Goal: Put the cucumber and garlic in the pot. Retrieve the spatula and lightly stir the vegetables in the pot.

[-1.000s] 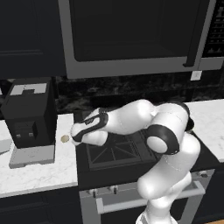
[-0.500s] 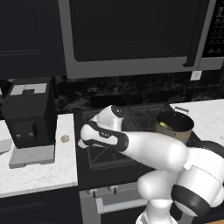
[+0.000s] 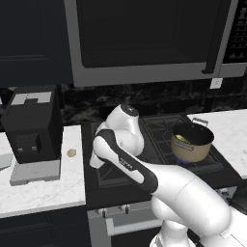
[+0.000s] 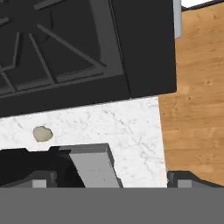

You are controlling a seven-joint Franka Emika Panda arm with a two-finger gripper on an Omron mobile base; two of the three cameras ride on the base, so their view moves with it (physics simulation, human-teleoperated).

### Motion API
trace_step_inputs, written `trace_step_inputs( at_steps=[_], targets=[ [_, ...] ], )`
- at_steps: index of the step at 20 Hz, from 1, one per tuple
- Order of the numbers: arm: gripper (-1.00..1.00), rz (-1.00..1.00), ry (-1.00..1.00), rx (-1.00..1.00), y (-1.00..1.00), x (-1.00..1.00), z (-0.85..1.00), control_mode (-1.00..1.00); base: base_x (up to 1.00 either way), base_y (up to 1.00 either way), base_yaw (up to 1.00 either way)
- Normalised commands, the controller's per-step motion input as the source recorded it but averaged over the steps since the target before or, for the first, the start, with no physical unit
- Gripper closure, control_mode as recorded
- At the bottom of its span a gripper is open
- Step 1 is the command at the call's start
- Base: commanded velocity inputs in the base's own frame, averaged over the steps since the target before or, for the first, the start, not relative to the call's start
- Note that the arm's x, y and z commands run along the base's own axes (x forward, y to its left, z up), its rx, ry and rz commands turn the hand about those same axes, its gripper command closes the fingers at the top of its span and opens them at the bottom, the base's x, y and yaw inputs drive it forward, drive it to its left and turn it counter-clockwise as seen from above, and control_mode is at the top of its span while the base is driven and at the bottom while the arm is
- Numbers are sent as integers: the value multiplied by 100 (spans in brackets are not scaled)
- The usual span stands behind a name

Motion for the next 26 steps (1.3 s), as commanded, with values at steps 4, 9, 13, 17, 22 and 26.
trace_step_inputs(
  at_steps=[4, 9, 13, 17, 22, 26],
  targets=[
    [-100, 34, 5, -50, 46, -34, 27, -100, 0, 0, 0],
    [-100, 46, -4, -54, -7, -6, -4, -100, 0, 0, 0],
    [-100, 66, -2, -41, -30, 10, -14, -100, 0, 0, 0],
    [-100, 81, -2, -23, -40, 1, -7, -100, 0, 0, 0],
    [-100, 82, -4, -2, -61, -3, -2, -100, 0, 0, 0],
    [-100, 79, -8, 3, -59, 3, -16, -100, 0, 0, 0]
  ],
)
